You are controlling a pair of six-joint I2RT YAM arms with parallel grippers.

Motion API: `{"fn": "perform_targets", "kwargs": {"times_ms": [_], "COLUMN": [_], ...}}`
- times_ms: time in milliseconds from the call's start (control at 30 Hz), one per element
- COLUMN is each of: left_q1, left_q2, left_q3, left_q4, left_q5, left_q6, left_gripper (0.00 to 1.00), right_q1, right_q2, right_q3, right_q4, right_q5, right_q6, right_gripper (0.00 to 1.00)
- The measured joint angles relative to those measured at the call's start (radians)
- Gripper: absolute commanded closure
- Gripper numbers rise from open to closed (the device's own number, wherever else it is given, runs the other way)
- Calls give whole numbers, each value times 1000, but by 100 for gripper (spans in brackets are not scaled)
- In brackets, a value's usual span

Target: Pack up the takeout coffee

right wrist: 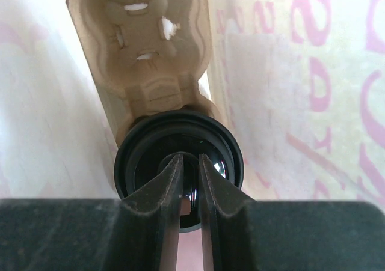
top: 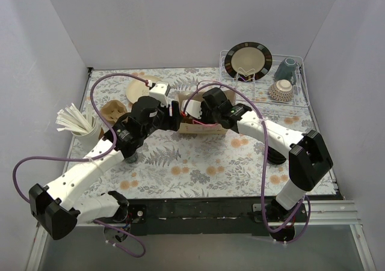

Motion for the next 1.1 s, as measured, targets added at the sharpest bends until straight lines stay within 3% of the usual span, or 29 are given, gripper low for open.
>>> {"fn": "perform_targets", "kwargs": {"times_ms": [400,700,1100], "left_q1": [11,48,67], "left_q2": [41,34,17], "left_q3": [121,214,207], "left_q4": [-12,74,71], "left_q5": [-90,-92,-206], "left_q6": [-7,-8,-3], "left_gripper": [25,24,24], "right_q1": [-30,-59,-74], "right_q2": [9,12,53], "right_q3": [68,112,173], "right_q4": [0,6,8], "right_q5": [-3,-19,-27], "right_q6": [14,23,37], "right_gripper": [75,75,75]}}
